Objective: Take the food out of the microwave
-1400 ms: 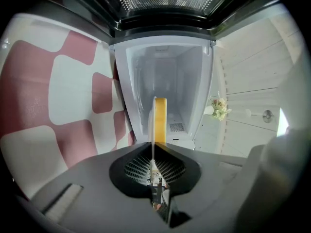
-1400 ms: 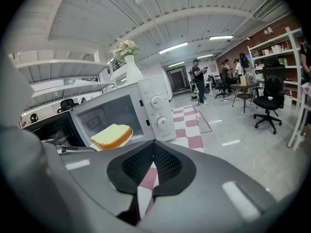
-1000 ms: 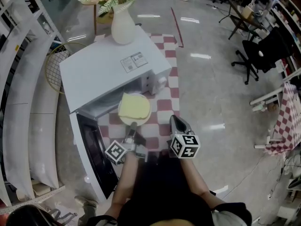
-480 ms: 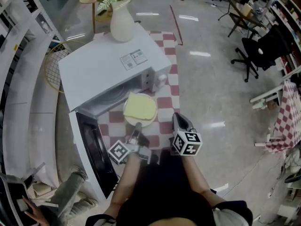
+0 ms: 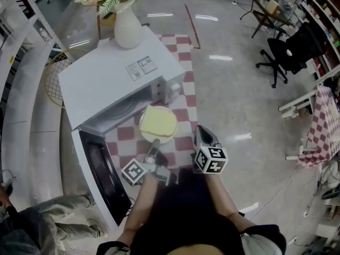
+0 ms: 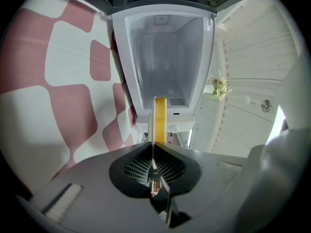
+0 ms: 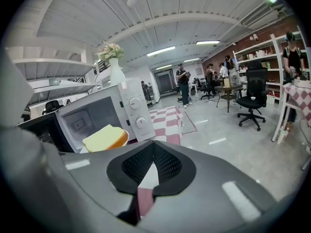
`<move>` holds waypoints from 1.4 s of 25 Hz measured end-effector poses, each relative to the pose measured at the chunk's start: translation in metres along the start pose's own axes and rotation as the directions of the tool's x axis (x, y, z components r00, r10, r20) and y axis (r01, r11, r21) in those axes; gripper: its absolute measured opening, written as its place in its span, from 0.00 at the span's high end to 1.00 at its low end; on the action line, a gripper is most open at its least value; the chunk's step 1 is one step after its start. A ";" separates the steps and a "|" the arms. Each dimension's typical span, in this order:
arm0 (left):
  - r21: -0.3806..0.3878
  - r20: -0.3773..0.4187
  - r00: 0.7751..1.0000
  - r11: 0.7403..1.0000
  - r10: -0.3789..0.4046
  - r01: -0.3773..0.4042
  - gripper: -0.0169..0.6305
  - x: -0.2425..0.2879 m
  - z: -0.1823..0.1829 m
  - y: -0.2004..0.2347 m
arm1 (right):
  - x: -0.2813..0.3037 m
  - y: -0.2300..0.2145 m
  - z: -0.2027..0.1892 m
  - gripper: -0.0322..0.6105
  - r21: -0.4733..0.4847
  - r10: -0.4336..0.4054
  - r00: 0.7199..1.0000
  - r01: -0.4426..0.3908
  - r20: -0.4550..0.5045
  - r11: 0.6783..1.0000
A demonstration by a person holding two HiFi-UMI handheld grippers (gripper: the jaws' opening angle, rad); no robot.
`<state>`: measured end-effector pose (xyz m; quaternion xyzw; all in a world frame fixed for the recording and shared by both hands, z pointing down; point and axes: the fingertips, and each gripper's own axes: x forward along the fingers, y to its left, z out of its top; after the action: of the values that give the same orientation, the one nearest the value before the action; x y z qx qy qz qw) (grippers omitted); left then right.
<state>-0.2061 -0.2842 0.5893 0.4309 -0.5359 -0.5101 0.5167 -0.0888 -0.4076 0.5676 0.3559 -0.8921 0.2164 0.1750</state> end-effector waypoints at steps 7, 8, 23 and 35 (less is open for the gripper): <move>0.020 -0.028 0.999 0.999 -0.026 0.027 0.94 0.011 -0.010 0.000 | -0.009 -0.027 0.003 0.95 0.004 -0.053 0.999 0.053 0.013 0.999; 0.023 -0.034 0.999 0.999 -0.027 0.028 0.94 0.011 -0.012 0.002 | -0.010 -0.030 0.004 0.95 0.002 -0.059 0.998 0.059 0.016 0.998; -0.003 -0.051 0.998 1.000 -0.027 0.027 0.94 0.005 -0.026 -0.001 | -0.020 -0.045 0.004 0.95 -0.009 -0.105 0.993 0.106 0.048 0.994; 0.010 -0.040 0.999 0.999 -0.034 0.034 0.94 0.001 -0.020 -0.002 | -0.017 -0.037 0.003 0.95 -0.020 -0.089 0.995 0.090 0.050 0.996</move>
<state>-0.1867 -0.2877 0.5864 0.4529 -0.5208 -0.5070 0.5163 -0.0513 -0.4243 0.5666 0.3989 -0.8816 0.1897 0.1663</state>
